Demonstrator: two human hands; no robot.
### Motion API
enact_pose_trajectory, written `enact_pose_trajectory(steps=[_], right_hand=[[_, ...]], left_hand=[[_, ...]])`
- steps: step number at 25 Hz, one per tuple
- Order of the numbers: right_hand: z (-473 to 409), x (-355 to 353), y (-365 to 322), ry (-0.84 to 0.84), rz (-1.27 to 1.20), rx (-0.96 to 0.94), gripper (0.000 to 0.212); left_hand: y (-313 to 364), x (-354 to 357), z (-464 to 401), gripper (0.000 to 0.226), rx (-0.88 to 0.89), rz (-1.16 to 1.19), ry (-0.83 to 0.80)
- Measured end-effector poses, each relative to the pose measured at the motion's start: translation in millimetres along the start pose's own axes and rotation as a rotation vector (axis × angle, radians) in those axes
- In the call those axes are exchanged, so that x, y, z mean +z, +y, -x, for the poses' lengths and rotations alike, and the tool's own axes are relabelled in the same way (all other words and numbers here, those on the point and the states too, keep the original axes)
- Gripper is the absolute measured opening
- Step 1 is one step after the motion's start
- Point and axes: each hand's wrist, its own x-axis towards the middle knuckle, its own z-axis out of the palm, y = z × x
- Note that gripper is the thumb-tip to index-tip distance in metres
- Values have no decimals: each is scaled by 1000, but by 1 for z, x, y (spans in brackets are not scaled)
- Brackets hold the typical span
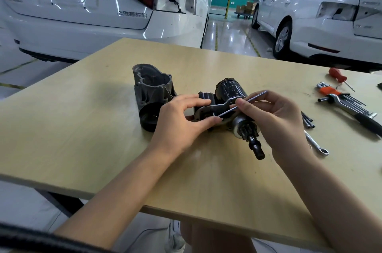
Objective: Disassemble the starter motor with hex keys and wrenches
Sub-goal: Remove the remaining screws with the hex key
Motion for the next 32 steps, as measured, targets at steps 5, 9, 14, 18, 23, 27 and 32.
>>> enact_pose_trajectory(steps=[5, 9, 14, 18, 23, 27, 32], right_hand=[[0, 0, 2, 0, 6, -7, 8], [-1, -1, 3, 1, -3, 2, 8], [-1, -1, 3, -6, -11, 11, 8], [-1, 0, 3, -10, -44, 17, 10], [0, -1, 5, -3, -45, 28, 14], [1, 0, 3, -1, -23, -8, 17], [-5, 3, -3, 38, 132, -95, 19]], left_hand=[[-1, 0, 0, 44, 3, -4, -2], [0, 0, 0, 44, 5, -11, 3], [-1, -1, 0, 45, -2, -4, 2], [-2, -1, 0, 45, 14, -24, 5], [-1, -1, 0, 46, 43, -54, 0], [-3, 0, 0, 45, 43, -47, 14], [-2, 0, 1, 44, 37, -36, 20]])
